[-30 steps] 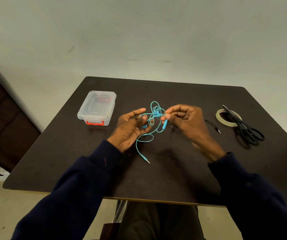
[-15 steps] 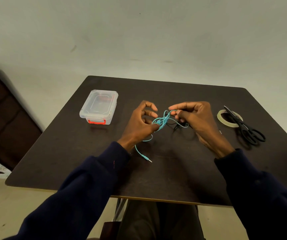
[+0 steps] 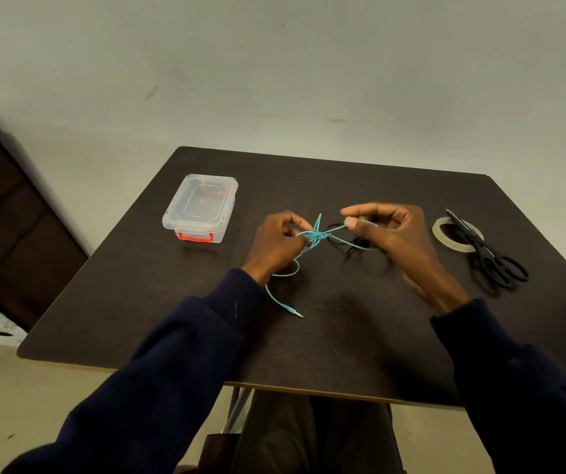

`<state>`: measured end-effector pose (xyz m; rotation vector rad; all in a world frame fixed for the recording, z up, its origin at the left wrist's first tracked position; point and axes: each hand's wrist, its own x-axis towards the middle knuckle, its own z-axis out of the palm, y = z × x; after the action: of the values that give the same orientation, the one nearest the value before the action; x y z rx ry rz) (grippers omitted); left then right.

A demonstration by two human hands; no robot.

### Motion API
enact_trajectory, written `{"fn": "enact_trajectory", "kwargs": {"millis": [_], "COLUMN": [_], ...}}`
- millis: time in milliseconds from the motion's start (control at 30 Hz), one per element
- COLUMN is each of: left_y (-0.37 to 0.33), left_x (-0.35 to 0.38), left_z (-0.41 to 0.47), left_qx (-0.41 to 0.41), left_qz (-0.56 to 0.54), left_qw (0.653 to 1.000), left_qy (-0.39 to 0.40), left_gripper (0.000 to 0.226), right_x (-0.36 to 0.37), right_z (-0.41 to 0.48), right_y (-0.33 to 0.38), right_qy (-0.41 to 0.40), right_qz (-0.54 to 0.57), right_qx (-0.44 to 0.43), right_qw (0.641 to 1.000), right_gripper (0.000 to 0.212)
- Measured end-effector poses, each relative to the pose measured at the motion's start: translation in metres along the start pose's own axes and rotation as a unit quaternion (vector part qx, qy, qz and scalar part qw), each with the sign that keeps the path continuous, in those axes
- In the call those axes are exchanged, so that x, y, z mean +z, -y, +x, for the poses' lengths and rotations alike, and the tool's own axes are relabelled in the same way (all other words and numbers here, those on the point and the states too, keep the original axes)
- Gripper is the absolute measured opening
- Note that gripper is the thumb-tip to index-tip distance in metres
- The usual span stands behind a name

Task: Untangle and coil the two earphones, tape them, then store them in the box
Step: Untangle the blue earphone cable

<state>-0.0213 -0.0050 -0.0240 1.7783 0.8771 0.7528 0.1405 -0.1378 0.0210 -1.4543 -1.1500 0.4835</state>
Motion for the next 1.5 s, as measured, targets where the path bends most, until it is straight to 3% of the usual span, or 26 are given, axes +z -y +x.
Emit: {"fn": "enact_trajectory", "kwargs": {"millis": [100,233,433,500,667,833,933,1067,1233,1333,1433,1500], "left_y": [0.0,-0.007,-0.018,-0.023,-0.029,-0.026,-0.023,-0.017,-0.012,-0.012,-0.012,-0.007], "left_x": [-0.002,-0.003,-0.009,-0.012,-0.013,-0.011,-0.013,-0.016,-0.016,-0.018,-0.015,-0.014], "left_z": [-0.003,-0.009,-0.015,-0.019,-0.025,-0.021,-0.017,-0.016,-0.022,-0.024,-0.022,-0.019], "left_qx": [-0.024,-0.101,-0.066,-0.062,-0.117,-0.106,-0.097,-0.081,-0.029,0.025,0.102,0.111], "left_qz": [-0.049,-0.161,-0.166,-0.173,-0.268,-0.201,-0.173,-0.269,-0.31,-0.254,-0.123,-0.071], "left_qw": [0.998,0.981,0.981,0.978,0.947,0.971,0.977,0.948,0.927,0.945,0.978,0.987], "left_qy": [-0.016,0.035,0.078,0.099,0.134,0.074,0.078,0.148,0.21,0.207,0.135,0.093], "left_gripper": [0.011,0.013,0.029,0.036,0.023,0.012,0.008,0.017,0.025,0.021,0.013,0.011], "right_x": [-0.004,-0.001,0.01,0.013,0.017,0.017,0.011,0.008,0.012,0.015,0.013,0.012], "right_z": [0.0,0.001,0.001,0.002,-0.002,-0.003,0.0,0.003,0.001,-0.002,-0.004,-0.005], "right_y": [-0.002,-0.008,-0.001,-0.001,0.003,0.006,0.007,0.009,0.006,0.005,0.004,0.005], "right_qy": [0.0,0.006,0.004,0.015,0.07,0.124,0.112,0.057,0.023,-0.004,-0.043,-0.049], "right_qz": [-0.252,-0.368,-0.248,-0.253,-0.266,-0.266,-0.248,-0.203,-0.177,-0.219,-0.253,-0.257], "right_qx": [-0.098,-0.144,-0.113,-0.133,-0.177,-0.157,-0.137,-0.094,-0.069,-0.103,-0.155,-0.177], "right_qw": [0.963,0.918,0.962,0.958,0.945,0.943,0.952,0.973,0.981,0.97,0.954,0.949], "right_gripper": [0.013,0.013,0.009,0.014,0.018,0.016,0.007,0.011,0.005,0.004,0.007,0.008]}}
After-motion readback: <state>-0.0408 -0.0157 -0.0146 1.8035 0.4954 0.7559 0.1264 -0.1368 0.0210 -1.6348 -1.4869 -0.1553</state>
